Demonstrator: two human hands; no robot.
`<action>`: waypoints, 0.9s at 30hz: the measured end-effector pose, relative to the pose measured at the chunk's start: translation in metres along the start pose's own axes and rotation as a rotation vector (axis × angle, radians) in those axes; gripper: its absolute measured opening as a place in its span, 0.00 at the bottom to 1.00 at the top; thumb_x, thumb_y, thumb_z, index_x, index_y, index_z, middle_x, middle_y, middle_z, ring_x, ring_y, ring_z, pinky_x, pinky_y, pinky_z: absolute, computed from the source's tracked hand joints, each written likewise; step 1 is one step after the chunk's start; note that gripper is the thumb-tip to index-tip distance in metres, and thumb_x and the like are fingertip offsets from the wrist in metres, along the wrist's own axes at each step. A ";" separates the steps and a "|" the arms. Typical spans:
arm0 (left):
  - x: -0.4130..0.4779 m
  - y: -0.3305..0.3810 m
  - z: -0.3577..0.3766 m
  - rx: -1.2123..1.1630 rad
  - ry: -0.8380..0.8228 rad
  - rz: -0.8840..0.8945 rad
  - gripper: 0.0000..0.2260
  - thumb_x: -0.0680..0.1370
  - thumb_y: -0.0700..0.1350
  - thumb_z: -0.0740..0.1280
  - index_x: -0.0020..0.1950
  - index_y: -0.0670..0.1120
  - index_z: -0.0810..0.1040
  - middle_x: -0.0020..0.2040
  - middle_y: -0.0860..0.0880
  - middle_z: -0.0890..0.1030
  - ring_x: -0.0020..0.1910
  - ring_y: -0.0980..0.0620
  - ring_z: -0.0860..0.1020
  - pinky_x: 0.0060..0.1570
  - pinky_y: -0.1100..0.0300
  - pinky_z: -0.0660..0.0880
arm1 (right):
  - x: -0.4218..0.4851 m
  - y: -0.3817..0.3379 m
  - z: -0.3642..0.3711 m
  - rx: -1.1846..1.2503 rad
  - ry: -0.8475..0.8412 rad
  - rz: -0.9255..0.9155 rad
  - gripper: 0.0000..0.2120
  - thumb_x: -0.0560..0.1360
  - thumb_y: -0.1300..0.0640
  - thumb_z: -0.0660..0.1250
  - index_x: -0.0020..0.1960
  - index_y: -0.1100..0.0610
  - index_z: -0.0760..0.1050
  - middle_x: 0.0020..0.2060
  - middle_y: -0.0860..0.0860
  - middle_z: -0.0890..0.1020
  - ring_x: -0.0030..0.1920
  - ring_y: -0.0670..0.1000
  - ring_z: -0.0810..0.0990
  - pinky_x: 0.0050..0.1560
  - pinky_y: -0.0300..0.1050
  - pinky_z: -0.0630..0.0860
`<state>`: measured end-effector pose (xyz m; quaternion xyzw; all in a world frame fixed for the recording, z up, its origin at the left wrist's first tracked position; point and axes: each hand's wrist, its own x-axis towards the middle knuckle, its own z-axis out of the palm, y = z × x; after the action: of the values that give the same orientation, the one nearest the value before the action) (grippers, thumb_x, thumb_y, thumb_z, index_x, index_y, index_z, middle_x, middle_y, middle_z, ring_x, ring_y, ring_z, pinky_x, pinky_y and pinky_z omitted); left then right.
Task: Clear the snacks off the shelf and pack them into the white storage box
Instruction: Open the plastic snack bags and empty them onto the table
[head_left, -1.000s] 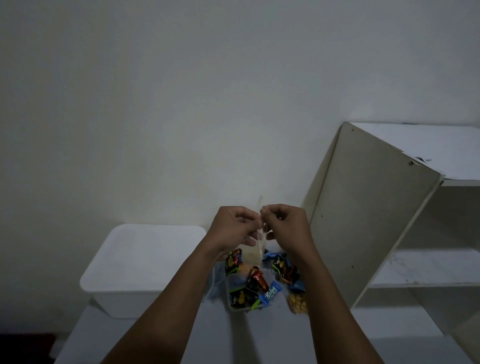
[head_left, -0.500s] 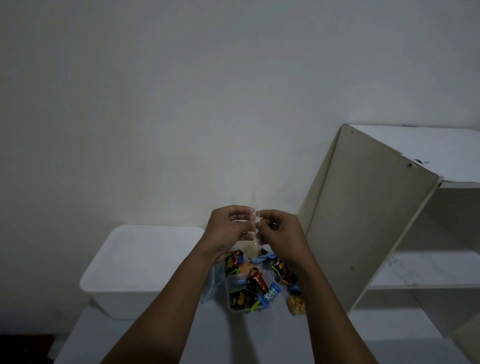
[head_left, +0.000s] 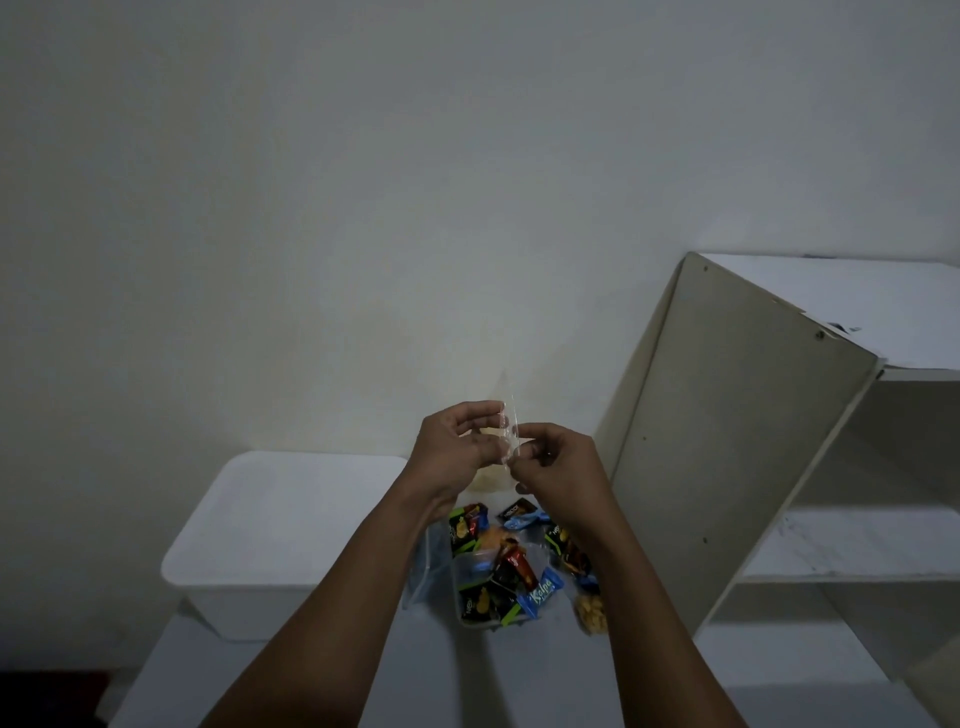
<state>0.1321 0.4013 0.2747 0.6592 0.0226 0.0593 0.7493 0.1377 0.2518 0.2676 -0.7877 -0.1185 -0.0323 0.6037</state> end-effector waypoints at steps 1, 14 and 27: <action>0.000 0.000 0.000 -0.003 0.015 0.003 0.20 0.70 0.26 0.71 0.59 0.42 0.81 0.53 0.43 0.83 0.44 0.49 0.83 0.45 0.56 0.82 | -0.001 0.000 0.000 0.009 -0.011 0.011 0.13 0.74 0.68 0.69 0.57 0.59 0.80 0.37 0.56 0.82 0.34 0.50 0.81 0.40 0.50 0.83; 0.006 -0.004 0.008 -0.113 0.158 -0.170 0.04 0.76 0.39 0.71 0.49 0.39 0.82 0.40 0.43 0.82 0.34 0.48 0.79 0.36 0.53 0.82 | 0.002 0.005 0.005 -0.142 -0.026 0.006 0.07 0.78 0.60 0.67 0.43 0.58 0.82 0.30 0.52 0.83 0.29 0.45 0.79 0.36 0.48 0.81; 0.003 -0.003 0.004 0.016 0.003 -0.177 0.07 0.78 0.40 0.69 0.50 0.37 0.82 0.40 0.42 0.82 0.34 0.48 0.80 0.35 0.52 0.81 | 0.010 0.009 0.013 -0.130 0.131 -0.055 0.10 0.79 0.58 0.65 0.43 0.56 0.82 0.31 0.51 0.83 0.30 0.45 0.80 0.34 0.46 0.79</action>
<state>0.1357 0.3971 0.2724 0.6605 0.0824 -0.0065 0.7463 0.1483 0.2633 0.2582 -0.8179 -0.0982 -0.1079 0.5565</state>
